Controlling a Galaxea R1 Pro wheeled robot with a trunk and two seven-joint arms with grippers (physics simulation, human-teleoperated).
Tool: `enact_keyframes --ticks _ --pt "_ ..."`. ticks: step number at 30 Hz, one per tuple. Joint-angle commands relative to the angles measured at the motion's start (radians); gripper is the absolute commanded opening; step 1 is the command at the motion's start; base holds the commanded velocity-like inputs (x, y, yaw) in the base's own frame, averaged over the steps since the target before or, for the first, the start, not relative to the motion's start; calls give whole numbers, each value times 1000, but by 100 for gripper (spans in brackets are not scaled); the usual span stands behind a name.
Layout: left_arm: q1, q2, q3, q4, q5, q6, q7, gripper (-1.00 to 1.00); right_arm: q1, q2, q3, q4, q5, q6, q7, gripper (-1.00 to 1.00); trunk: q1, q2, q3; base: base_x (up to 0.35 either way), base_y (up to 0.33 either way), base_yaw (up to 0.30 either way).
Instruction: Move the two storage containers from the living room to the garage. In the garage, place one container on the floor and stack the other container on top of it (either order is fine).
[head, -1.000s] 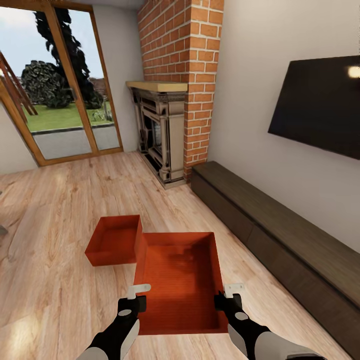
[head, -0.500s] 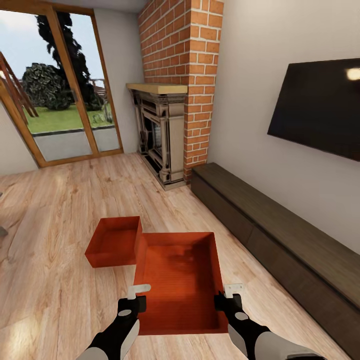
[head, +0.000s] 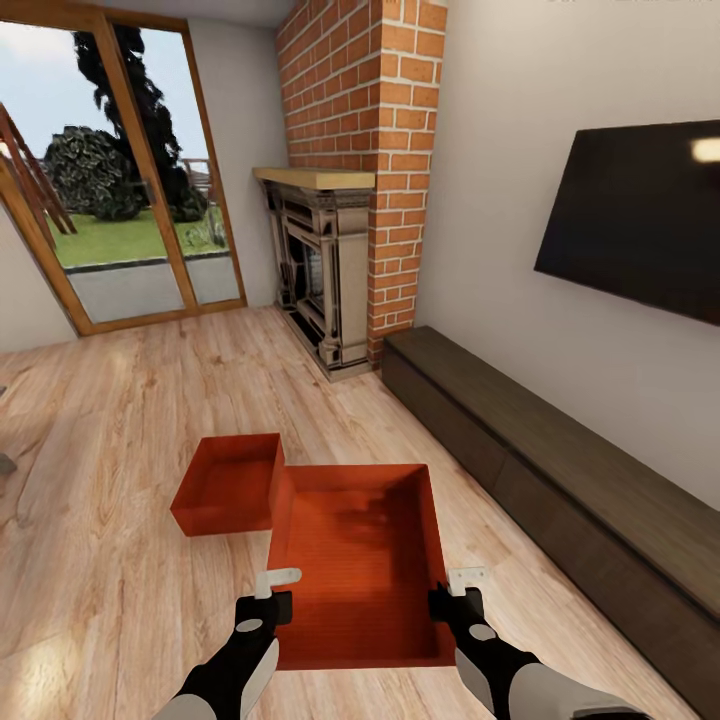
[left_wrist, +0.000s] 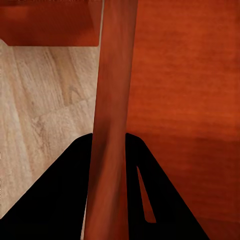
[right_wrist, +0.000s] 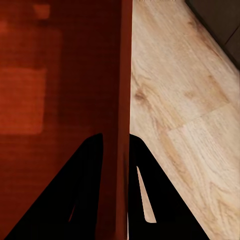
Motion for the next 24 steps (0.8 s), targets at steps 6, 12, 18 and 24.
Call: enact_keyframes --ticks 6,12,18,24 --pt "-1 -1 13 -2 -8 2 7 -100 0 -2 -19 2 -4 -3 -8 -100 -23 42 18 0 0 0" --pt "-1 -1 13 -2 -8 2 7 -100 0 -1 -19 2 -4 -3 -8 -100 -46 84 37 0 0 0" --pt "-1 -1 13 -2 -8 2 7 -100 0 -1 -19 2 -4 -3 -8 -100 -69 126 56 0 0 0" --pt "-1 -1 13 -4 -8 2 8 -100 0 -1 -19 2 -4 -3 -8 -100 -73 133 59 0 0 0"
